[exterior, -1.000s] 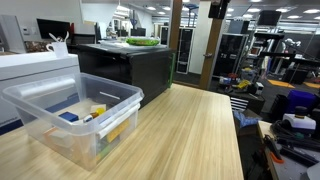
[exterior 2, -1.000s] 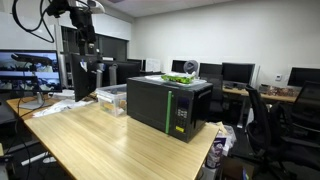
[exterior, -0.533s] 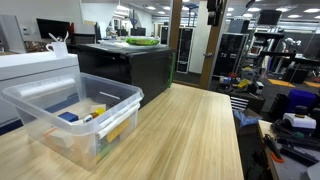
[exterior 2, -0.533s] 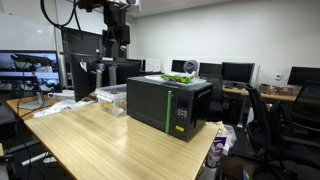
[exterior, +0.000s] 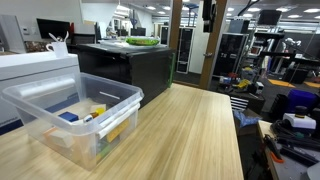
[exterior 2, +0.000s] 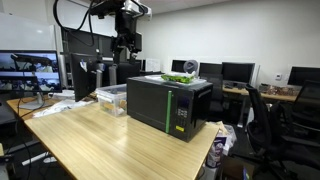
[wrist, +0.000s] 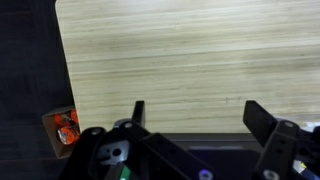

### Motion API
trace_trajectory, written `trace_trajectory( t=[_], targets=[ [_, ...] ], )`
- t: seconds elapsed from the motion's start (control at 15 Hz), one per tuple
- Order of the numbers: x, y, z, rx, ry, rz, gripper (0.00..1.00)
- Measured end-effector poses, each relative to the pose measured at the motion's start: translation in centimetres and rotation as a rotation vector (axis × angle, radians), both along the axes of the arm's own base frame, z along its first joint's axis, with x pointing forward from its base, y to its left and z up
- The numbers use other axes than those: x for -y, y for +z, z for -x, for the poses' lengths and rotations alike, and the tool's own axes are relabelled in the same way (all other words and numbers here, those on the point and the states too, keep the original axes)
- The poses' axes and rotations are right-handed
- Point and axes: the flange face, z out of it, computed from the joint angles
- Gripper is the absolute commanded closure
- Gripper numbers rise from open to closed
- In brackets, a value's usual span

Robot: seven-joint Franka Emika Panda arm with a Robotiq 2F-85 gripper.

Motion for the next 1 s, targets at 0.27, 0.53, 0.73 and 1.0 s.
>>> trace_trajectory(
  t=[0.27,0.53,0.73,1.0],
  targets=[
    [4.9,-1.2,-3.1,0.103,0.085,0.057,0.0],
    [8.3,-4.3,-8.2,0.232,0.092,0.164,0.0],
    [8.6,-4.6,-9.0,0.233,0.094,0.172,0.0],
    [9.2,-7.3,-9.4,0.156,0.228,0.075,0.0]
  ],
)
